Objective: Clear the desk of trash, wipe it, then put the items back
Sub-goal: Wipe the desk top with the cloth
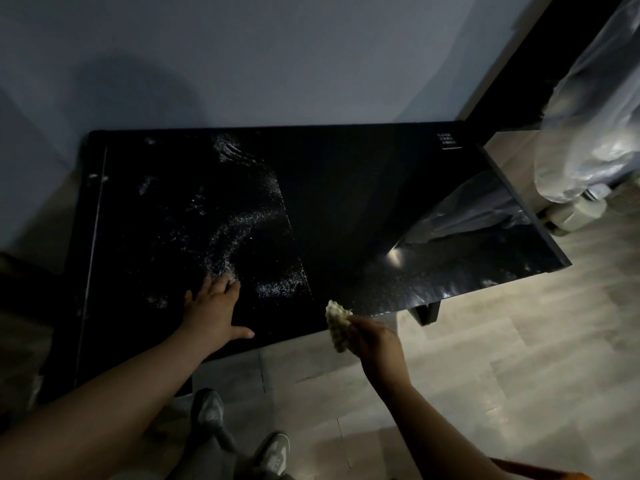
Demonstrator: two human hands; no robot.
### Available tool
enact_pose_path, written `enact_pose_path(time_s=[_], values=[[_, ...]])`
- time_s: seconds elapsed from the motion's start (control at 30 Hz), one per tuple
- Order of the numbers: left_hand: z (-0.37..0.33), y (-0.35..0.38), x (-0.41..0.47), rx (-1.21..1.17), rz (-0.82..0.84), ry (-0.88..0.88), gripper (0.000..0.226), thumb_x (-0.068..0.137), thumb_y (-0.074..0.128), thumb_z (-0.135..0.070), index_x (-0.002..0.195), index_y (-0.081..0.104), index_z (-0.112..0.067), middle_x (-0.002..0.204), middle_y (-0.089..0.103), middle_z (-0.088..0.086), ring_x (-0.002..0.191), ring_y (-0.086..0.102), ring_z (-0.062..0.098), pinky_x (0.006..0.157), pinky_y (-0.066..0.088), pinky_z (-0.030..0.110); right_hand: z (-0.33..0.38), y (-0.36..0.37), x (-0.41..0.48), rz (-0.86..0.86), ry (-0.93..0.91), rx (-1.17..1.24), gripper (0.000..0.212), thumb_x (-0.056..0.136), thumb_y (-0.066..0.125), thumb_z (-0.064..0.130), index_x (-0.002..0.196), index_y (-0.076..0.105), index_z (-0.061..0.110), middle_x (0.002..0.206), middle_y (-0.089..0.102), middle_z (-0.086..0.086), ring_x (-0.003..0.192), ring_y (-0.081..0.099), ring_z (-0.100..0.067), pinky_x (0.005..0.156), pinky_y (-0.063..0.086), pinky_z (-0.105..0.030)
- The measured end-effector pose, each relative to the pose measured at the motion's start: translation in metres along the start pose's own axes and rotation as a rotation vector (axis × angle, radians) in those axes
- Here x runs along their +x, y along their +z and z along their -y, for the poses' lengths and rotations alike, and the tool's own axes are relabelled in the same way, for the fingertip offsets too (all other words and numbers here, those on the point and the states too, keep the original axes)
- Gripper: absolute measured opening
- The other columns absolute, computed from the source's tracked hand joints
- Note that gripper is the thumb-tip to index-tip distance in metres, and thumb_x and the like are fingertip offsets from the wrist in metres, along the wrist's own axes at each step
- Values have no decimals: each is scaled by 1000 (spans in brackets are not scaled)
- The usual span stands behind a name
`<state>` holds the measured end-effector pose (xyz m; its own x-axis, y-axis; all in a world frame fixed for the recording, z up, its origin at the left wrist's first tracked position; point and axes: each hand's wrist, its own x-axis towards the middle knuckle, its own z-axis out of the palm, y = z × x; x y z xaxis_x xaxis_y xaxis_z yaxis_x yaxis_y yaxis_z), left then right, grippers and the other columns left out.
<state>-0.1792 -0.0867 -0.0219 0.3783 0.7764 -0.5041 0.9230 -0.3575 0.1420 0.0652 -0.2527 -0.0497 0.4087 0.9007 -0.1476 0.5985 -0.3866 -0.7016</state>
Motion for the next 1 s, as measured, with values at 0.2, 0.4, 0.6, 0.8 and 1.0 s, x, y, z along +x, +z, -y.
enact_pose_path(time_s=[0.2, 0.4, 0.6, 0.8, 1.0], values=[[27, -32, 4, -34, 30, 9, 96, 81, 57, -65, 153, 12, -20, 161, 8, 3, 148, 9, 27, 117, 16, 51, 55, -1, 35, -50, -76, -94, 23, 93, 60, 24, 113, 70, 21, 100, 70, 4, 89, 61, -9, 76, 50, -21], [72, -70, 26, -51, 53, 34, 93, 84, 50, -68, 153, 12, -20, 161, 10, 4, 147, 10, 27, 117, 18, 48, 108, 15, 81, -41, -108, -81, 24, 93, 59, 25, 115, 69, 21, 104, 69, 4, 94, 61, -9, 81, 47, -19], [106, -98, 55, -52, 57, 81, 90, 85, 48, -68, 153, 14, -19, 160, 11, 5, 147, 12, 27, 118, 20, 47, 152, 31, 119, -89, -119, -26, 18, 92, 61, 22, 106, 71, 20, 89, 68, 10, 82, 64, -6, 74, 54, -30], [115, -115, 87, -27, 85, 55, 91, 85, 45, -70, 153, 13, -19, 160, 11, 3, 147, 13, 26, 116, 22, 47, 173, 29, 170, -138, -151, -53, 22, 91, 63, 24, 112, 70, 20, 98, 68, 13, 89, 63, -2, 78, 51, -18], [115, -131, 120, -76, 35, 28, 90, 87, 45, -67, 154, 9, -17, 161, 11, 4, 147, 13, 27, 117, 22, 46, 186, 28, 240, -131, -185, -49, 22, 92, 62, 25, 112, 69, 19, 100, 69, 7, 86, 62, 1, 75, 51, -16]])
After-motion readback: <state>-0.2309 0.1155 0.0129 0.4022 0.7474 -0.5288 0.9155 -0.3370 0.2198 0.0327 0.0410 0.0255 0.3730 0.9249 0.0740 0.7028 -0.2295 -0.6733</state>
